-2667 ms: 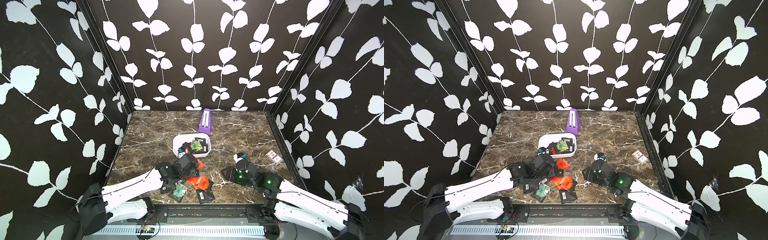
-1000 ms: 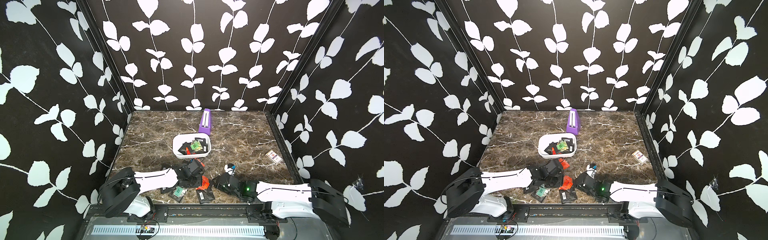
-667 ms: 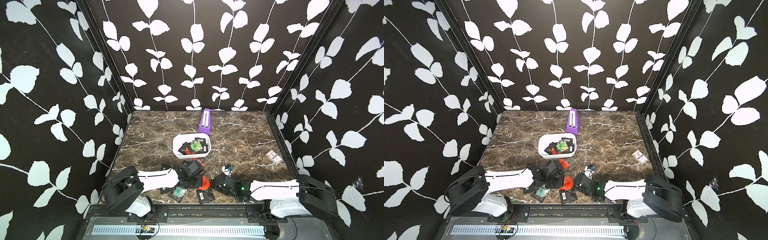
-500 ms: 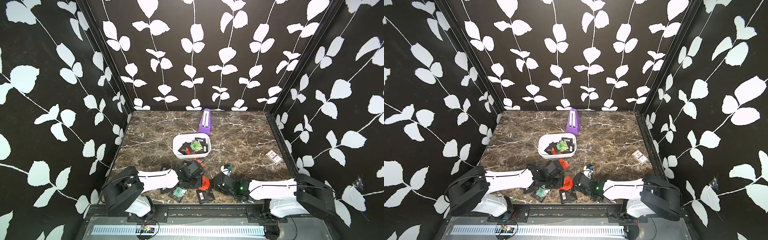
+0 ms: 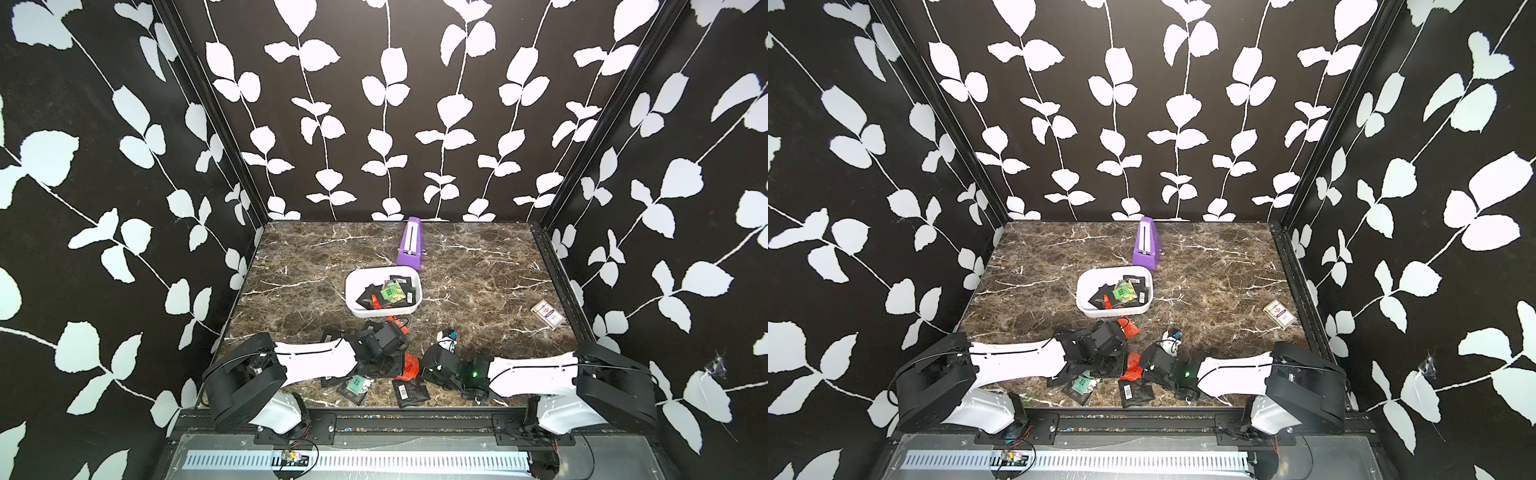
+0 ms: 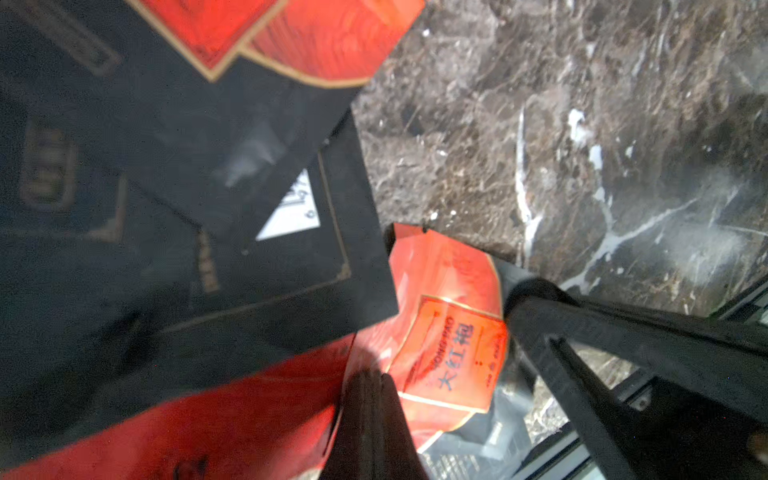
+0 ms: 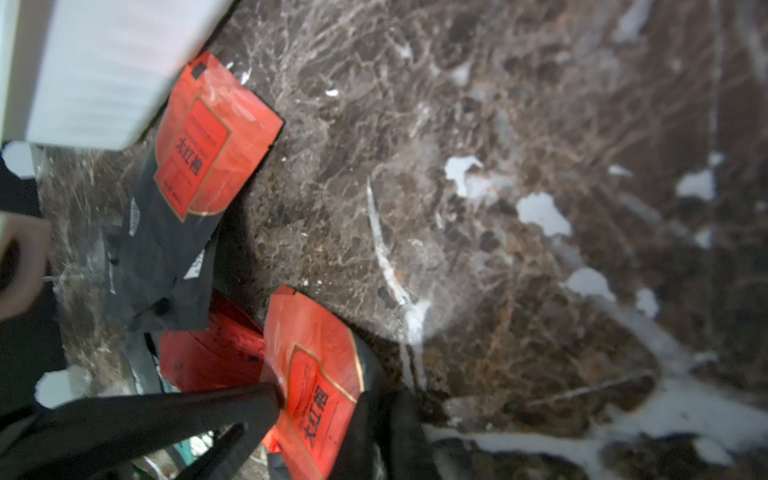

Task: Put the tea bags into the storage box
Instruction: Pick up the tea bag from the center of the board, then place the tea bag in the storage box.

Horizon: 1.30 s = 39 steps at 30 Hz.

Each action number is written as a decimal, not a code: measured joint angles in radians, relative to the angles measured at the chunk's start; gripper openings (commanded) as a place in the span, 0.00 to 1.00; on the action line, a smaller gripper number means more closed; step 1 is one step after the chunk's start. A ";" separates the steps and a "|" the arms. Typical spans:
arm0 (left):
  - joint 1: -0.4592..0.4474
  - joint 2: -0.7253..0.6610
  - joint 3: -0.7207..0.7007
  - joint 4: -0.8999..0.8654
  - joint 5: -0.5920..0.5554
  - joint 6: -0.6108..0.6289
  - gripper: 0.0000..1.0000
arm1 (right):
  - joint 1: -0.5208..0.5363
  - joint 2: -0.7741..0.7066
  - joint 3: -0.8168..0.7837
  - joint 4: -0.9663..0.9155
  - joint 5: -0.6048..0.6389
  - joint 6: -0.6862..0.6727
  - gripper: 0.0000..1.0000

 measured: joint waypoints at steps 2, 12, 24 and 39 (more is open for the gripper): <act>0.000 -0.002 0.001 -0.002 -0.002 0.008 0.00 | 0.000 0.000 0.011 -0.017 0.003 0.000 0.00; 0.000 -0.127 0.138 -0.176 -0.105 0.061 0.18 | 0.000 -0.092 0.151 -0.217 0.080 -0.053 0.00; 0.000 -0.502 0.167 -0.361 -0.359 0.121 0.26 | -0.092 -0.239 0.438 -0.455 0.158 -0.244 0.00; 0.000 -0.695 -0.015 -0.500 -0.394 0.037 0.31 | -0.337 0.318 0.923 -0.421 -0.088 -0.442 0.00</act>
